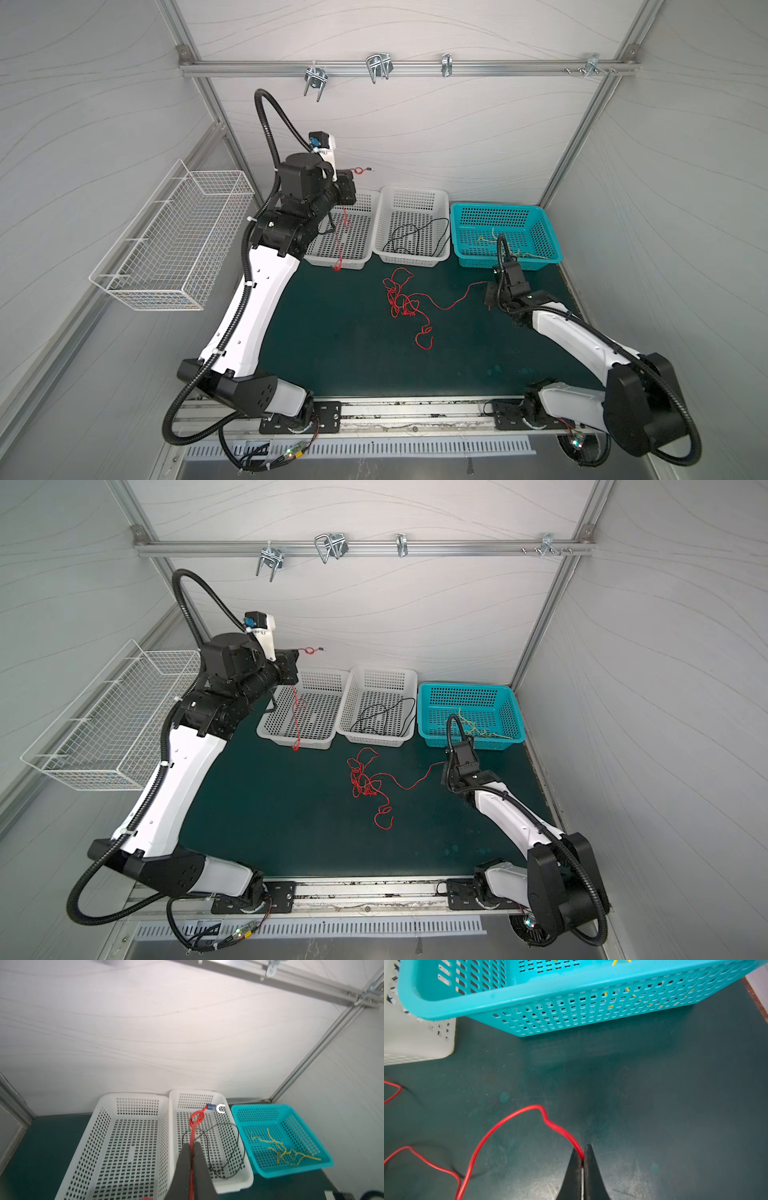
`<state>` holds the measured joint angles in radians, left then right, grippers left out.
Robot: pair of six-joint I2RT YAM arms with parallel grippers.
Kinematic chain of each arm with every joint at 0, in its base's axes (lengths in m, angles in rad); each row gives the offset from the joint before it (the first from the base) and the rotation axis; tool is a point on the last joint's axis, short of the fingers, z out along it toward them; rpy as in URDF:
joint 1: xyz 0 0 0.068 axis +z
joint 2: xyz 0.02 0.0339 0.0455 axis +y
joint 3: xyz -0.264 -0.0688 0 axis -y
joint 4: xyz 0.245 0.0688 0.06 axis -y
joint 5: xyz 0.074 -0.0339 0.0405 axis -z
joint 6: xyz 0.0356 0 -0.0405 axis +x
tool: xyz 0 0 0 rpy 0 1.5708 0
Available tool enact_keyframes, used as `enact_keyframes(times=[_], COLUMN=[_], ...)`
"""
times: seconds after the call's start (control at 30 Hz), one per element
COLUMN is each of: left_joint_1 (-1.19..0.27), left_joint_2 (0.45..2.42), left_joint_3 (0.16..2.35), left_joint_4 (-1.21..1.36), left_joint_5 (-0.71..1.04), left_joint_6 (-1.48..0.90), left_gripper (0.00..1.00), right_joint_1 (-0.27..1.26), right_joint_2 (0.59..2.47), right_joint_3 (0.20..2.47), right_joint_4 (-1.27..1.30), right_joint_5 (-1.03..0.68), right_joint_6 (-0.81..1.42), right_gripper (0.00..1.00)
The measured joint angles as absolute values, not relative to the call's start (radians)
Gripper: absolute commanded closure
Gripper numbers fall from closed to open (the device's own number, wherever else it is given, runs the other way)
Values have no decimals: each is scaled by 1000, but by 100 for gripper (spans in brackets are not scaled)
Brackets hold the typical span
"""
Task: Untangle the cables
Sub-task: 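Lift the red wire with the left gripper over the farthest white basket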
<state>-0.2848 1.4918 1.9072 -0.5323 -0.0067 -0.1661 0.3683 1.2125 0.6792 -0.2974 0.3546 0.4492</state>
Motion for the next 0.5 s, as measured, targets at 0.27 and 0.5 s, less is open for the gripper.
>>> enact_keyframes(times=[0.27,0.5], left_joint_1=[-199,-156], left_joint_2=[1627,1686], left_joint_3=[2051,1932], left_joint_4=[-510,-488], left_joint_5=[5,-26], left_joint_6=[-168,-170], left_gripper=[100,100], right_joint_1=[368,368], right_joint_2=[1213,1213], right_joint_3=[669,669], right_joint_4=[-285,-284], right_joint_5=[329,309], right_joint_6=[454,457], right_gripper=[100,100])
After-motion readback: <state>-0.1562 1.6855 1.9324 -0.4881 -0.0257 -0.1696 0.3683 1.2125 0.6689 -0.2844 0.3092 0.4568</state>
